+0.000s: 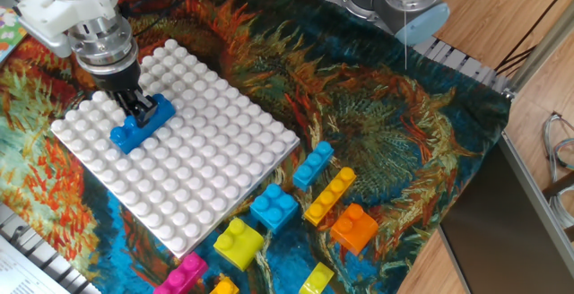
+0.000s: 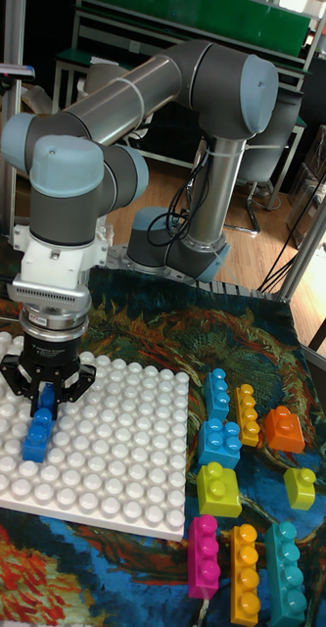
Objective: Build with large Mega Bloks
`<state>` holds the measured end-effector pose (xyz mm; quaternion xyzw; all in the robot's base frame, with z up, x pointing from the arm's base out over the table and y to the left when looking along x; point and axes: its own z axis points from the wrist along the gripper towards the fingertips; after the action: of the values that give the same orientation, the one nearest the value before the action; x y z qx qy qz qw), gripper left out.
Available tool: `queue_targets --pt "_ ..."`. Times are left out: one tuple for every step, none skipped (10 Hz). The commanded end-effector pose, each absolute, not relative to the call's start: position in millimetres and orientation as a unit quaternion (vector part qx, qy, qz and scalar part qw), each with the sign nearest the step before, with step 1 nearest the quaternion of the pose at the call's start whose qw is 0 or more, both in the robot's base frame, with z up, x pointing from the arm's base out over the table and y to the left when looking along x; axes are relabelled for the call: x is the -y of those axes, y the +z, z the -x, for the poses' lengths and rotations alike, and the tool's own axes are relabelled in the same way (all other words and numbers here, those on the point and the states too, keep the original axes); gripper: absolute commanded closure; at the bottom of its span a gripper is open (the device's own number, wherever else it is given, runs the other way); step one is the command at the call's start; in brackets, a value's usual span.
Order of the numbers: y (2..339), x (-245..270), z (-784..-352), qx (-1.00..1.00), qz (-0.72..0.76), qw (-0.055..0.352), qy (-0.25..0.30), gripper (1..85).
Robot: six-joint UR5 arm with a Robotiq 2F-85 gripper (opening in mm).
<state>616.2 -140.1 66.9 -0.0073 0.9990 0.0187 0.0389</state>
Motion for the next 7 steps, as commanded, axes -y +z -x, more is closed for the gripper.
queue_targets --pt "65.7 137.2 -620.2 -0.999 0.006 0.044 0.026 84.3" --pt "63.2 137.4 -621.5 -0.999 0.007 0.045 0.025 84.3" --pt "62.0 137.3 -622.3 -0.999 0.008 0.046 0.025 84.3" --pt "62.1 136.9 -622.3 -0.999 0.01 0.046 0.027 84.3" --pt "62.5 137.0 -621.9 -0.998 0.012 0.046 0.028 84.3" --pt "64.0 139.2 -620.5 -0.999 0.014 0.045 0.025 84.3" --pt "67.7 143.6 -621.7 -0.998 0.036 0.05 0.02 66.7"
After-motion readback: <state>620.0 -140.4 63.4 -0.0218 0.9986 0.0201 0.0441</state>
